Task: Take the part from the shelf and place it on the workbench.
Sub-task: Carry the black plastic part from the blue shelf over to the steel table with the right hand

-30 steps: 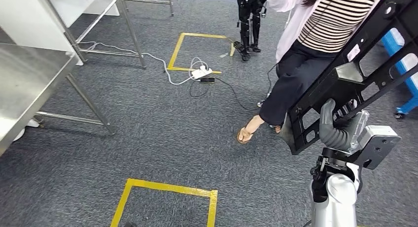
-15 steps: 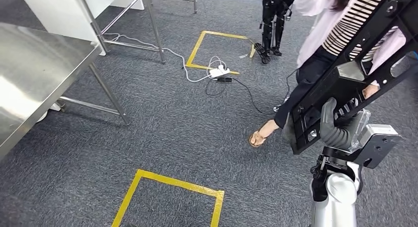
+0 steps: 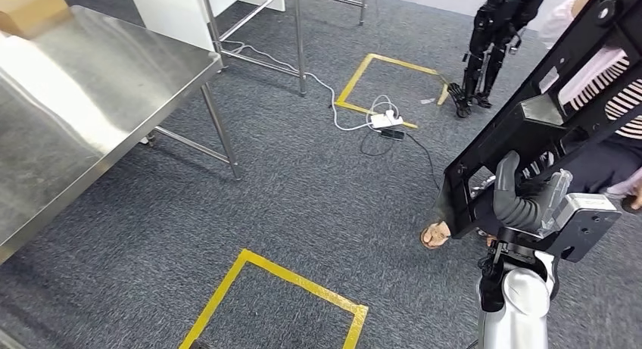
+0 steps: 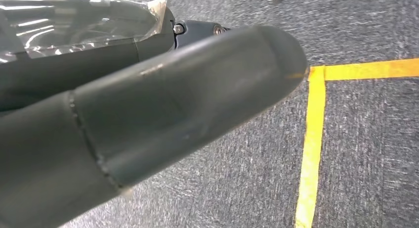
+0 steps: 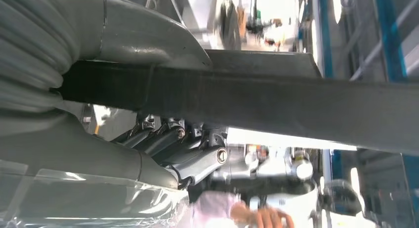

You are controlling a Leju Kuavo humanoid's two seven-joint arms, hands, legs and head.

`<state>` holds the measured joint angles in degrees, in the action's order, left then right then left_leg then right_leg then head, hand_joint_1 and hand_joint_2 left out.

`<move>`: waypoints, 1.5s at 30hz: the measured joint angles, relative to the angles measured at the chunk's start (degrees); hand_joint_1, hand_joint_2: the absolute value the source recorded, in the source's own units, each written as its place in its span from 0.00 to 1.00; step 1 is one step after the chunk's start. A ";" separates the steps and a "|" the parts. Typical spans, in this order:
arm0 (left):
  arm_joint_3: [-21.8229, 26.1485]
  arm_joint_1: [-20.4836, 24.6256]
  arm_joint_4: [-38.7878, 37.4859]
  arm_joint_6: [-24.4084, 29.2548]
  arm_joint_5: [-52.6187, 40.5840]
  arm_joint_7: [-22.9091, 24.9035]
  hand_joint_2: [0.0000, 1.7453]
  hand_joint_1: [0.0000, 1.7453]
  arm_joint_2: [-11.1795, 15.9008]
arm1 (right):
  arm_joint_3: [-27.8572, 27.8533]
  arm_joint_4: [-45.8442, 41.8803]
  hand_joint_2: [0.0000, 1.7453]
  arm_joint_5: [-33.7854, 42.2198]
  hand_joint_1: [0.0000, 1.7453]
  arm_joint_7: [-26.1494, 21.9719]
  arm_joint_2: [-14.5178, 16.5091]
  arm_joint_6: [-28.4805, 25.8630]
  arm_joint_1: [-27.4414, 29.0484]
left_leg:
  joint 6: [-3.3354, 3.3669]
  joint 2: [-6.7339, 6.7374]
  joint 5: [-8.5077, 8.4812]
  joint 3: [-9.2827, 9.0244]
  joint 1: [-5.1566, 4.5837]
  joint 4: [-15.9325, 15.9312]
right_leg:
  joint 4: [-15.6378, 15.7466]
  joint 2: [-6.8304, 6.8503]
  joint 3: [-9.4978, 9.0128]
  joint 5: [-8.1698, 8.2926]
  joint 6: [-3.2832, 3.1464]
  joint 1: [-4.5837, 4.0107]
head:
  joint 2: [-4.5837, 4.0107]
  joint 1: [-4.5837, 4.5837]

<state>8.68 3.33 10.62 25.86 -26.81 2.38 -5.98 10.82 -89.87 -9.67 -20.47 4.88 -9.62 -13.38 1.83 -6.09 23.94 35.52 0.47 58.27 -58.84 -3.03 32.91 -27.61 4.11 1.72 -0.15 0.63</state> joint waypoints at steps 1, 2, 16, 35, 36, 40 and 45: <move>0.04 -0.04 0.00 0.00 0.01 0.00 0.00 0.00 0.02 | 0.01 0.04 1.00 -0.01 1.00 0.02 0.02 0.01 -0.07 | -0.38 -0.45 -0.15 0.24 -0.03 -0.02 | 0.73 -0.40 -0.24 0.21 -0.39 -0.09 | 0.00 -0.07; 0.10 -0.12 0.00 0.00 0.01 -0.01 0.00 0.00 0.03 | 0.03 0.08 1.00 -0.01 1.00 0.04 0.04 0.02 -0.14 | -0.78 -0.88 -0.35 0.46 -0.05 -0.12 | 0.73 0.05 -0.24 0.38 -0.83 -0.32 | 0.00 -0.13; 1.47 0.23 0.04 0.02 1.22 -0.30 0.00 0.00 0.19 | 0.12 0.46 1.00 0.01 1.00 0.12 0.44 0.02 -1.92 | -1.30 9.72 1.62 -0.35 -0.37 1.19 | 1.00 8.24 -0.22 0.71 -3.30 -1.41 | 0.00 -1.00; 3.66 -0.10 0.04 0.24 2.90 -1.93 0.00 0.00 0.08 | 0.44 3.36 1.00 0.42 1.00 0.26 0.31 0.88 -4.85 | -1.31 -0.08 0.14 0.42 0.19 0.08 | 0.76 0.98 -0.26 0.56 -1.79 0.14 | 0.00 -0.61; 3.83 -0.19 0.04 0.24 2.89 -1.99 0.00 0.00 0.08 | 0.48 3.43 1.00 0.41 1.00 0.24 0.35 0.90 -5.01 | -1.54 1.01 0.87 0.97 0.24 1.11 | 0.83 1.22 -0.29 0.68 -2.25 0.21 | 0.00 -0.79; 4.09 0.12 0.04 0.19 2.84 -2.11 0.00 0.00 0.01 | 0.54 3.72 1.00 0.31 1.00 -0.21 0.39 0.98 -5.23 | -2.10 5.47 7.25 7.34 0.31 14.56 | 0.90 2.35 -0.27 0.72 -3.44 -0.34 | 0.00 -1.34; 4.14 0.36 0.05 -0.10 2.80 -2.14 0.00 0.00 0.09 | 0.61 4.09 1.00 0.19 1.00 -0.74 0.51 0.91 -5.41 | -1.12 5.96 2.09 2.49 0.10 5.59 | 0.86 3.17 -0.32 0.63 -3.43 -0.90 | 0.00 -1.35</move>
<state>12.82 3.69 10.68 25.75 -24.01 0.24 -5.88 11.43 -85.78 -9.48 -21.21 5.39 -8.70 -18.79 0.71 -0.13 26.04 38.01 0.57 63.86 -57.98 0.13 32.59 -26.98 0.68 0.82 -0.15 -0.72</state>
